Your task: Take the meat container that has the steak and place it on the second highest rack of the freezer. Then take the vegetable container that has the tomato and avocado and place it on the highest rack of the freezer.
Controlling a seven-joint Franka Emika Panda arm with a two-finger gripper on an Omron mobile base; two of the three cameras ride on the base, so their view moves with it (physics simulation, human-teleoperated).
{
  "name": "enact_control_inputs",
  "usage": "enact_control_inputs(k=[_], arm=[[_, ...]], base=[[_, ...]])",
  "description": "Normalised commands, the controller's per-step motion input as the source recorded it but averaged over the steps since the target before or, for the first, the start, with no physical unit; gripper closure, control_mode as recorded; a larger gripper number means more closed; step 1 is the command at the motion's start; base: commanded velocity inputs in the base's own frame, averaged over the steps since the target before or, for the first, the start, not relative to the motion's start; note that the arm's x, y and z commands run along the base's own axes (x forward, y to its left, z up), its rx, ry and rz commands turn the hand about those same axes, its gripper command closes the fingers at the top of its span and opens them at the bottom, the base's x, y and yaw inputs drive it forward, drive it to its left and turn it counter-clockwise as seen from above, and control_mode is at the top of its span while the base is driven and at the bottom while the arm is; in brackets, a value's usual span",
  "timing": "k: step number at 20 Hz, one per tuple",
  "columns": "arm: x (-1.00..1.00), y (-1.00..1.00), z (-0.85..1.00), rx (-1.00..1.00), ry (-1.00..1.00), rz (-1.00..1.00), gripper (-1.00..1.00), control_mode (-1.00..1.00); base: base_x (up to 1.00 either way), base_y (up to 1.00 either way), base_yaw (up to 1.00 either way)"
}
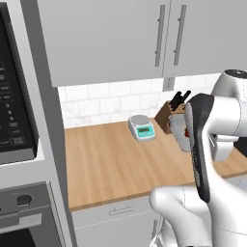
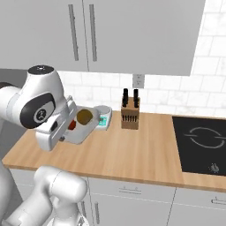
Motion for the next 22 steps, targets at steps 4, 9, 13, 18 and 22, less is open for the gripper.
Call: enact_control_inputs(k=[4,9,13,18,22], arm=[[0.0,0.0,0.03,0.0,0.0,0.0,1.0,-1.0],[0.0,0.0,0.06,0.0,0.0,0.0,1.0,-1.0],[0.0,-0.17,0.05,0.0,0.0,0.0,1.0,-1.0],[0.0,-0.15,0.02,0.01,0.0,0.0,1.0,-1.0],[0.0,-0.02,0.0,0.0,0.0,0.0,1.0,1.0]], base=[[0.0,0.0,0.0],[0.0,0.0,0.0],[0.0,0.0,0.0],[0.0,0.0,0.0],[-0.17,-0.04,0.0]])
